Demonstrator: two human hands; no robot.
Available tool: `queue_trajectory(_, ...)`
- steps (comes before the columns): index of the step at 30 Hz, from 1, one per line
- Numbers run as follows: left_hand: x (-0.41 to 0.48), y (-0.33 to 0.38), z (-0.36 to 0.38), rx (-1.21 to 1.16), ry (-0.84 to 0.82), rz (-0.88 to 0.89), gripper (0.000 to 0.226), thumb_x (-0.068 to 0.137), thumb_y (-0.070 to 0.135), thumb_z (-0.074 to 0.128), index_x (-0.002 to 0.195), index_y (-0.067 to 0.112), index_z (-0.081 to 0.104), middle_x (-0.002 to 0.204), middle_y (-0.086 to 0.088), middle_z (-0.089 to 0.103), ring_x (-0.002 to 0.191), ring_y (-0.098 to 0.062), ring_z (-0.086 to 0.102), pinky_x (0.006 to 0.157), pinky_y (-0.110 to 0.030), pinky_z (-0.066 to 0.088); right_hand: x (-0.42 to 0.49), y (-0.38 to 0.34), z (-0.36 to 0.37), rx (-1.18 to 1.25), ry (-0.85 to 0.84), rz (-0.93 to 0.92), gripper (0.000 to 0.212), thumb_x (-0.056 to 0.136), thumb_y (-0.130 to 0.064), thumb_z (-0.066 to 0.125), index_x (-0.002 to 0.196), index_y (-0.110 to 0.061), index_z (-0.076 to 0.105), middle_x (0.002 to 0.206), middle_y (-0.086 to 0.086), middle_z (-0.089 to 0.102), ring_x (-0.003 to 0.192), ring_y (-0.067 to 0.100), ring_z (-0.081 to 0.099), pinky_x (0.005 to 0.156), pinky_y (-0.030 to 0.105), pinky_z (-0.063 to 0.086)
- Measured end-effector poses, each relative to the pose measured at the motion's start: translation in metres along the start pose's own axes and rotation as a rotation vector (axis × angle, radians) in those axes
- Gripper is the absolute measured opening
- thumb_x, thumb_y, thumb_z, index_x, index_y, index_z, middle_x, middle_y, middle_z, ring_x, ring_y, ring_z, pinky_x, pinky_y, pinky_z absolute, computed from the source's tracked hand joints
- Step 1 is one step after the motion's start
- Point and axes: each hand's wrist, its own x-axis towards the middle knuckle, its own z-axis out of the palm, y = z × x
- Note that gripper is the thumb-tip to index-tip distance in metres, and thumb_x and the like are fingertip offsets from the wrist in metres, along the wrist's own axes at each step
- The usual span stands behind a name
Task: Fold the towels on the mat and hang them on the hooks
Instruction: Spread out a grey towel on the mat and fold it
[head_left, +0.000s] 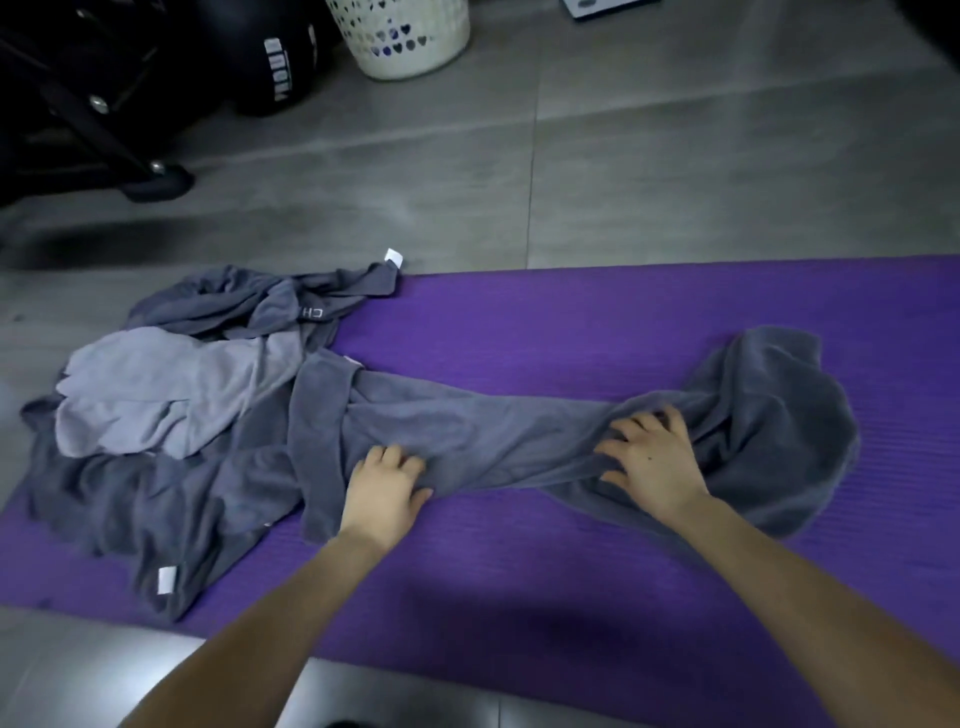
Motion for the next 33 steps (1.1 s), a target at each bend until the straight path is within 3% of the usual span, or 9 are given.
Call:
queue_trajectory(2, -0.005, -0.019, 0.003, 0.009, -0.030, 0.063, 0.038, 0.049, 0.031, 0.089, 0.077, 0.015, 0.069, 0.078, -0.006, 0.062, 0.069, -0.029, 0.061, 0.056, -0.036, 0.055, 0.001, -0.004, 0.003, 0.026, 0.092, -0.012, 0.008, 0.065, -0.028, 0.078, 0.067, -0.022, 0.073, 0.073, -0.001, 0.069, 0.074, 0.027, 0.065, 0.090, 0.047, 0.033)
queue_trajectory(4, -0.011, -0.037, 0.007, -0.016, -0.073, 0.114, 0.042, 0.053, 0.037, 0.087, 0.084, 0.016, 0.069, 0.082, -0.005, 0.063, 0.073, -0.029, 0.062, 0.060, -0.038, 0.056, 0.002, -0.007, -0.002, 0.189, 0.170, 0.071, 0.016, 0.076, -0.031, 0.062, 0.068, -0.021, 0.073, 0.072, -0.003, 0.070, 0.072, 0.024, 0.065, 0.089, 0.040, 0.032)
queue_trajectory(9, -0.016, -0.039, 0.013, -0.160, 0.024, 0.164, 0.059, 0.069, 0.064, 0.050, 0.104, 0.020, 0.066, 0.096, 0.001, 0.065, 0.086, -0.022, 0.062, 0.079, -0.028, 0.052, 0.003, -0.002, -0.058, 0.584, 0.289, 0.263, 0.016, 0.082, -0.030, 0.065, 0.086, -0.015, 0.070, 0.074, -0.001, 0.070, 0.073, 0.022, 0.065, 0.081, 0.035, 0.045)
queue_trajectory(11, -0.010, -0.022, 0.002, -0.227, 0.076, 0.184, 0.061, 0.070, 0.065, 0.049, 0.108, 0.020, 0.064, 0.099, 0.002, 0.066, 0.089, -0.021, 0.062, 0.082, -0.029, 0.052, 0.005, 0.003, -0.089, 0.662, 0.276, 0.293, 0.004, 0.082, -0.026, 0.070, 0.083, -0.024, 0.067, 0.076, -0.005, 0.069, 0.078, 0.015, 0.064, 0.074, 0.029, 0.045)
queue_trajectory(15, 0.010, 0.029, -0.045, -0.435, 0.249, 0.230, 0.056, 0.072, 0.060, 0.056, 0.109, 0.018, 0.061, 0.101, 0.000, 0.065, 0.095, -0.021, 0.060, 0.087, -0.028, 0.044, 0.014, 0.001, -0.149, 0.717, 0.209, 0.294, 0.017, 0.078, -0.032, 0.071, 0.067, -0.036, 0.059, 0.072, -0.018, 0.065, 0.081, 0.008, 0.063, 0.074, 0.032, 0.048)
queue_trajectory(25, 0.045, 0.111, -0.172, -0.735, 0.615, 0.316, 0.019, 0.076, 0.031, 0.065, 0.081, 0.013, 0.066, 0.069, 0.002, 0.060, 0.063, -0.010, 0.050, 0.063, -0.028, 0.042, 0.014, -0.019, -0.264, 0.588, 0.335, 0.251, 0.018, 0.070, -0.034, 0.077, 0.064, -0.034, 0.060, 0.071, -0.014, 0.065, 0.079, 0.011, 0.062, 0.073, 0.030, 0.044)
queue_trajectory(27, 0.049, 0.106, -0.200, -0.870, 0.440, 0.285, 0.011, 0.075, 0.022, 0.073, 0.079, 0.015, 0.066, 0.067, 0.006, 0.059, 0.059, -0.007, 0.049, 0.062, -0.022, 0.045, 0.010, -0.015, -0.287, 0.521, 0.335, 0.269, 0.020, 0.069, -0.032, 0.078, 0.063, -0.034, 0.059, 0.068, -0.019, 0.061, 0.081, 0.011, 0.061, 0.082, 0.033, 0.045)
queue_trajectory(30, 0.060, 0.092, -0.248, -1.167, -0.090, 0.303, 0.012, 0.075, 0.012, 0.076, 0.074, 0.014, 0.064, 0.061, 0.007, 0.060, 0.054, 0.000, 0.052, 0.059, -0.011, 0.045, 0.011, -0.001, -0.311, 0.451, 0.287, 0.300, 0.015, 0.070, -0.030, 0.078, 0.076, -0.034, 0.065, 0.082, -0.013, 0.066, 0.097, 0.015, 0.061, 0.096, 0.040, 0.042)
queue_trajectory(33, 0.079, 0.076, -0.294, -1.143, -0.373, 0.362, 0.011, 0.079, 0.009, 0.070, 0.073, 0.013, 0.062, 0.056, 0.007, 0.058, 0.051, 0.000, 0.050, 0.052, -0.012, 0.041, 0.020, 0.014, -0.323, 0.381, 0.199, 0.267, 0.017, 0.074, -0.034, 0.076, 0.089, -0.031, 0.070, 0.095, -0.009, 0.070, 0.103, 0.014, 0.061, 0.099, 0.039, 0.039)
